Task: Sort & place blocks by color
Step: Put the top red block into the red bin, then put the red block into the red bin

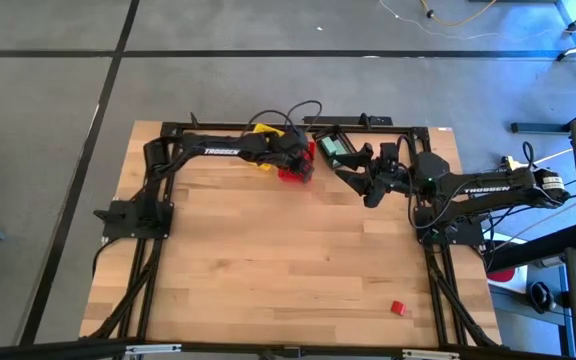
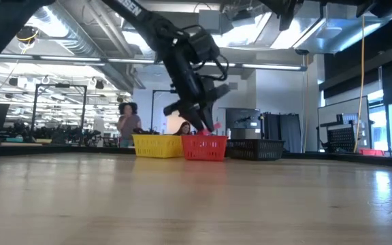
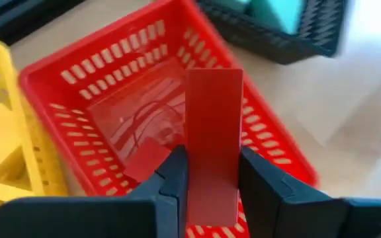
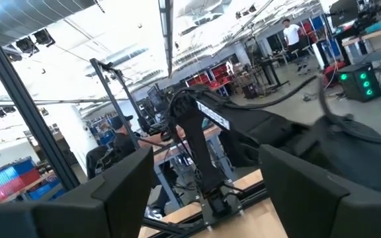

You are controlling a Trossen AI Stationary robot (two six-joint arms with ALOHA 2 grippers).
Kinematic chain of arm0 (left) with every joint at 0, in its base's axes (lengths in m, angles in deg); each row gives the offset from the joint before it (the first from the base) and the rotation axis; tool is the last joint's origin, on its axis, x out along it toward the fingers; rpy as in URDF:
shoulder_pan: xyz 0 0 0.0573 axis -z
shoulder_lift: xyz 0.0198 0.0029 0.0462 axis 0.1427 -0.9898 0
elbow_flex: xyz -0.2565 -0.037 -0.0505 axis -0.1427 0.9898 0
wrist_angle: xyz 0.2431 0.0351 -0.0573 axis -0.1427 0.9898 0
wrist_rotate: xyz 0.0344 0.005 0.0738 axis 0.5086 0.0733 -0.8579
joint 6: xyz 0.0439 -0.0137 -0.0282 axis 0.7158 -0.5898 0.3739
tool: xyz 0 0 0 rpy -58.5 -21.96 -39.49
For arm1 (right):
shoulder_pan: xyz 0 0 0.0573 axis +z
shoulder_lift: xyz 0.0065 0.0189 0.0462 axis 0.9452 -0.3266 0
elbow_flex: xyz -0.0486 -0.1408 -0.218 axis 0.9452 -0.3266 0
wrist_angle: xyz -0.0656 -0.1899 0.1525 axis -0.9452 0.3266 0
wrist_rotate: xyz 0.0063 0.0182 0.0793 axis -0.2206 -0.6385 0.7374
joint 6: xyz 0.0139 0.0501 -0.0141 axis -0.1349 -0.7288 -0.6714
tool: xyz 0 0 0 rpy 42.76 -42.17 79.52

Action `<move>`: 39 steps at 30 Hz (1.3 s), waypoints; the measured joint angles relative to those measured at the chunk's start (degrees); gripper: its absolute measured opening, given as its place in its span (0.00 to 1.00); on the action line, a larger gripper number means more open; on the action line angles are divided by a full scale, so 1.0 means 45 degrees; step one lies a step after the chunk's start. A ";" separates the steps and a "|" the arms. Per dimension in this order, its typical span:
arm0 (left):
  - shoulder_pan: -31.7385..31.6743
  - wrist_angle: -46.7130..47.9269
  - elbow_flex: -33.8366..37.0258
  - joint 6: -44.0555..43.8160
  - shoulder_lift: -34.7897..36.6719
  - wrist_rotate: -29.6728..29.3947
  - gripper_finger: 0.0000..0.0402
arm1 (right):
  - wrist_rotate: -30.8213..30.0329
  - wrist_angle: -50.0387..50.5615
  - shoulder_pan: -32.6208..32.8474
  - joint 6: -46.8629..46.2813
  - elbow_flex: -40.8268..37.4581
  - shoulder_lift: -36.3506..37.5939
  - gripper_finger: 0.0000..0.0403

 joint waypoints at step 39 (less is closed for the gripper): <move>0.0697 -0.5915 0.5137 0.1447 0.8461 0.1106 0.58 | 0.0102 0.0064 0.0005 -0.0162 0.0000 -0.0005 0.68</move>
